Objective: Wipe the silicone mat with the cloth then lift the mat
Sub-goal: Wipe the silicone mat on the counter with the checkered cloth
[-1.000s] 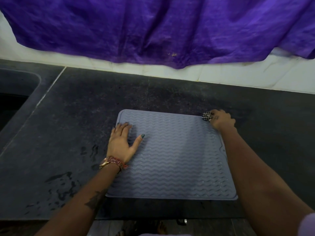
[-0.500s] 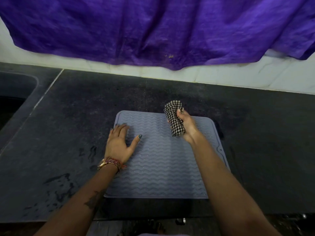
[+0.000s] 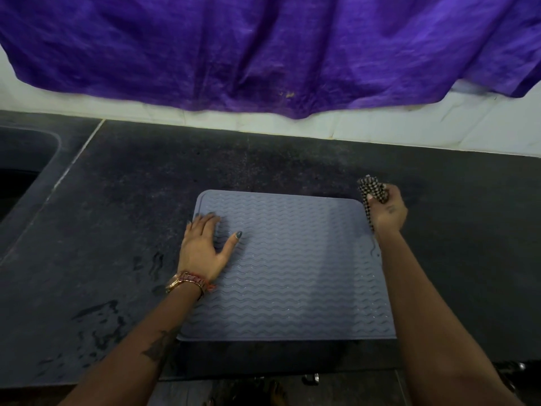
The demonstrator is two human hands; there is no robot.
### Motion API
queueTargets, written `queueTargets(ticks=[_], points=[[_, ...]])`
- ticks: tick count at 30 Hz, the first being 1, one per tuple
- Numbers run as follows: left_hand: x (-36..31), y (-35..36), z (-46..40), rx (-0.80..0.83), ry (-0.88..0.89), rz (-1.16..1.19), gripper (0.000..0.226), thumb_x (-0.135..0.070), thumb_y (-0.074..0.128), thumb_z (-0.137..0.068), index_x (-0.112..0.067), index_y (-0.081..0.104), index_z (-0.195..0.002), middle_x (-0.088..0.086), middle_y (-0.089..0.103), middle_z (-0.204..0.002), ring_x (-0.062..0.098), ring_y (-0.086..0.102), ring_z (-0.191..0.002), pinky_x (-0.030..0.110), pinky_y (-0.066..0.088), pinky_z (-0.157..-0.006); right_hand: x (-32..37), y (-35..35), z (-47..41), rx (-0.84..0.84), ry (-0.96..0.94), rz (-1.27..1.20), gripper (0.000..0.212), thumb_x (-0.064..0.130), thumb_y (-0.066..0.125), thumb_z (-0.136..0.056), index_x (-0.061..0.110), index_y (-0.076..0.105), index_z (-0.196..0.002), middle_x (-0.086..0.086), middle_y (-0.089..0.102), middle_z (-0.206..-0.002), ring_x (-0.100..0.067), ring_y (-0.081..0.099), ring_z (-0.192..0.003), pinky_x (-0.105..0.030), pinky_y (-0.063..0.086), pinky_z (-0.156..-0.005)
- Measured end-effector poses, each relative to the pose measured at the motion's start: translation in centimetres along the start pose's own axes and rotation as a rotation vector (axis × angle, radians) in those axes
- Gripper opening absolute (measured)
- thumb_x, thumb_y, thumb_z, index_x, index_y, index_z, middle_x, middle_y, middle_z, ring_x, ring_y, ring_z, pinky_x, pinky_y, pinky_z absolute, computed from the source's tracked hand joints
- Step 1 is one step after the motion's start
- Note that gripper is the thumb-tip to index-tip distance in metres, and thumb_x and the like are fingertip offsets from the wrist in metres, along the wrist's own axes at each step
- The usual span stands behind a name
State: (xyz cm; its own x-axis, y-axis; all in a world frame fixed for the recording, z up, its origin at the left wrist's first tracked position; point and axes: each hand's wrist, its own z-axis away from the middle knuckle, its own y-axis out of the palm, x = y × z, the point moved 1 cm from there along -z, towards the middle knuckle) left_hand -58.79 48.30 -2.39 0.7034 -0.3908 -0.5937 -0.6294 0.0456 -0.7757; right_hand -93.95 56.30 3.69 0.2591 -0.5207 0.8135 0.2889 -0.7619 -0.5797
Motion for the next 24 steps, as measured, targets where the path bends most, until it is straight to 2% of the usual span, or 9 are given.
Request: queueTargets(ticks=[3, 5, 8, 10, 12, 16, 19, 21, 24], points=[[0.1, 0.0, 0.0, 0.000, 0.000, -0.006, 0.085, -0.073, 0.030, -0.075, -0.012, 0.049, -0.131, 0.008, 0.044, -0.143, 0.025, 0.029, -0.139, 0.040, 0.014, -0.118, -0.2, 1.6, 0.3, 0.078, -0.206, 0.340, 0.031, 0.004, 0.052, -0.087, 0.020, 0.060, -0.112, -0.018, 0.059, -0.114, -0.038, 0.054, -0.103, -0.040, 0.044, -0.092], [0.1, 0.0, 0.0, -0.004, 0.000, -0.006, 0.084, -0.072, 0.031, -0.075, -0.012, 0.050, -0.130, 0.008, 0.045, -0.142, 0.025, 0.029, -0.139, 0.039, 0.014, -0.118, -0.6, 2.6, 0.4, 0.159, -0.357, 0.506, 0.038, -0.003, 0.050, -0.082, 0.017, 0.061, -0.113, -0.018, 0.058, -0.116, -0.039, 0.052, -0.107, -0.041, 0.038, -0.095], [0.2, 0.1, 0.0, -0.004, 0.000, -0.008, 0.082, -0.072, 0.031, -0.076, -0.013, 0.050, -0.130, 0.007, 0.045, -0.142, 0.025, 0.030, -0.138, 0.039, 0.013, -0.118, -0.1, 3.0, -0.4, 0.205, -0.346, 0.459, 0.038, -0.004, 0.051, -0.081, 0.019, 0.063, -0.107, -0.014, 0.059, -0.112, -0.038, 0.049, -0.112, -0.044, 0.033, -0.102], [0.2, 0.1, -0.1, -0.004, -0.003, -0.011, 0.082, -0.072, 0.032, -0.076, -0.013, 0.050, -0.129, 0.007, 0.046, -0.142, 0.025, 0.031, -0.138, 0.039, 0.014, -0.118, -0.2, 3.5, -0.3, 0.221, -0.296, 0.453, 0.037, -0.001, 0.049, -0.084, 0.026, 0.064, -0.103, -0.002, 0.057, -0.109, -0.032, 0.039, -0.124, -0.054, 0.012, -0.111], [0.2, 0.0, 0.0, -0.003, -0.005, -0.012, 0.081, -0.072, 0.032, -0.076, -0.013, 0.050, -0.129, 0.007, 0.046, -0.141, 0.025, 0.031, -0.138, 0.039, 0.014, -0.117, -0.4, 4.0, 0.0, 0.239, -0.234, 0.422, 0.038, 0.000, 0.046, -0.085, 0.030, 0.064, -0.099, 0.003, 0.055, -0.112, -0.028, 0.029, -0.131, -0.058, -0.005, -0.110], [0.1, 0.0, 0.0, -0.008, 0.002, -0.012, 0.082, -0.071, 0.032, -0.076, -0.011, 0.052, -0.129, 0.008, 0.047, -0.140, 0.026, 0.033, -0.137, 0.040, 0.016, -0.117, -0.3, 4.0, -0.3, 0.266, -0.268, 0.388, 0.040, -0.003, 0.046, -0.083, 0.032, 0.063, -0.094, -0.004, 0.060, -0.119, -0.031, 0.037, -0.127, -0.056, 0.003, -0.112], [0.0, 0.0, 0.0, -0.005, -0.001, -0.022, 0.083, -0.072, 0.032, -0.076, -0.011, 0.051, -0.130, 0.008, 0.047, -0.141, 0.025, 0.032, -0.137, 0.038, 0.015, -0.117, -0.8, 4.4, -0.2, 0.273, -0.318, 0.439, 0.050, -0.010, 0.045, -0.078, 0.031, 0.062, -0.103, -0.002, 0.052, -0.130, -0.028, 0.028, -0.135, -0.058, -0.005, -0.110], [0.0, -0.1, 0.0, -0.001, 0.000, -0.022, 0.084, -0.072, 0.031, -0.076, -0.011, 0.050, -0.131, 0.007, 0.046, -0.142, 0.024, 0.031, -0.138, 0.038, 0.014, -0.118, -0.7, 4.2, -0.8, 0.352, -0.342, 0.441, 0.052, -0.011, 0.045, -0.077, 0.029, 0.062, -0.105, -0.005, 0.051, -0.129, -0.029, 0.031, -0.133, -0.059, -0.003, -0.109], [-0.1, -0.2, 0.0, 0.002, 0.001, -0.027, 0.084, -0.072, 0.029, -0.075, -0.012, 0.050, -0.131, 0.007, 0.045, -0.142, 0.025, 0.030, -0.139, 0.038, 0.013, -0.118, -0.7, 4.1, -1.4, 0.362, -0.404, 0.324, 0.049, -0.014, 0.046, -0.078, 0.024, 0.065, -0.101, -0.010, 0.052, -0.128, -0.031, 0.035, -0.132, -0.048, 0.007, -0.109]])
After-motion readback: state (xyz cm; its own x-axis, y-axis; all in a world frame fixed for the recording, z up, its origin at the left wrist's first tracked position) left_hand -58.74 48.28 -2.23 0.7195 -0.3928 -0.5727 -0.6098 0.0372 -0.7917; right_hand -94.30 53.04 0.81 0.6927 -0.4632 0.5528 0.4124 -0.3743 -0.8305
